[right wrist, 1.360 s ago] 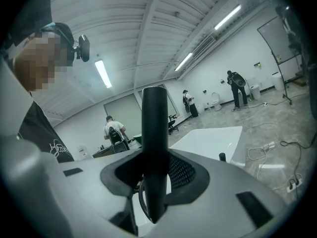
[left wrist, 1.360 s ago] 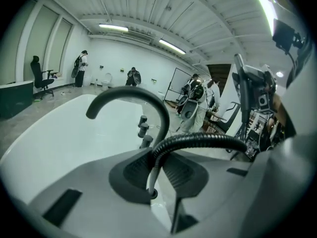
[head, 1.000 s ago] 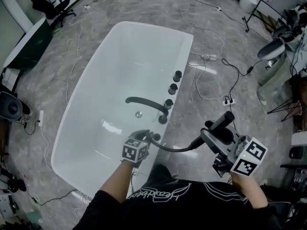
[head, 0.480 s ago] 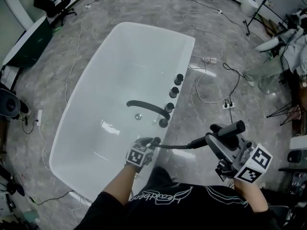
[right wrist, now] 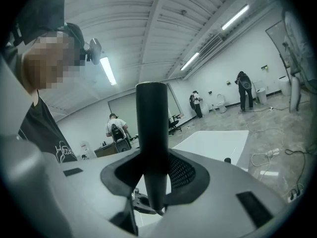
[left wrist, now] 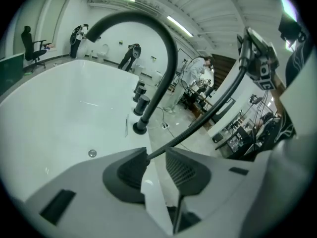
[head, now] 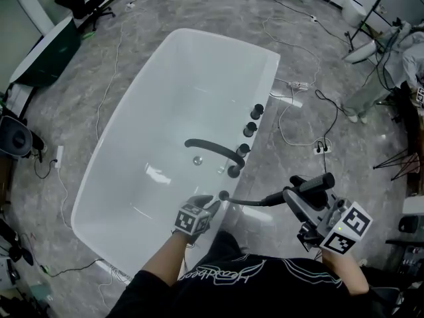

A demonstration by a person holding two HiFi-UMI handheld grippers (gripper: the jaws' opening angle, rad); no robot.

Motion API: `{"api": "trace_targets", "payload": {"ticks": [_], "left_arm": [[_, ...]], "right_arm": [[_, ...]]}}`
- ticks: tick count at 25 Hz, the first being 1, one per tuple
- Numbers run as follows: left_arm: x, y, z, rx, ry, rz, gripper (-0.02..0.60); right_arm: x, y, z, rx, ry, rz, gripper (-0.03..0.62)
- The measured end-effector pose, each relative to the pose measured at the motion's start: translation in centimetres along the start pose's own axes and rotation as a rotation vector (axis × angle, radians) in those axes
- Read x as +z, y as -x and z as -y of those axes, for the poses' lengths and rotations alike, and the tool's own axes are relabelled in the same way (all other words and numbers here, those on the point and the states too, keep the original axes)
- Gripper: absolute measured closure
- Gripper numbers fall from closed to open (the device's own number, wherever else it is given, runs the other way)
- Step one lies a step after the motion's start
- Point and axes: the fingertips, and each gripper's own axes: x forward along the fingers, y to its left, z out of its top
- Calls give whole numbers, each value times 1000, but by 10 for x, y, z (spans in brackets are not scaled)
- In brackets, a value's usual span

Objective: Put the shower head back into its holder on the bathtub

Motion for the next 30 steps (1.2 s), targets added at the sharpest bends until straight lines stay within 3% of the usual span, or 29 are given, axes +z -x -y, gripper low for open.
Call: {"api": "trace_targets", "payload": {"ticks": [7,10,14,18,24,30], "left_arm": [[32,56,5,-49,84,184,476],[50,84,9,-5,85,247,478],[67,121,12,35,128,319,536],[83,156,19,87,107,383,575],[84,192,32,124,65,439,575],[63,210,29,149,100,431,575]], "right_arm": [[-32,-32,-12,39,50,-47,462],[-47,-48,-16,53,105,-88,462],[-72,-74,-18,84,148,-130,462],[-97,-99,-17,105,184,-161,462],[-149,-128,-5,85,215,-201,462],[-193,-151,6,64,210,-273,462]]}}
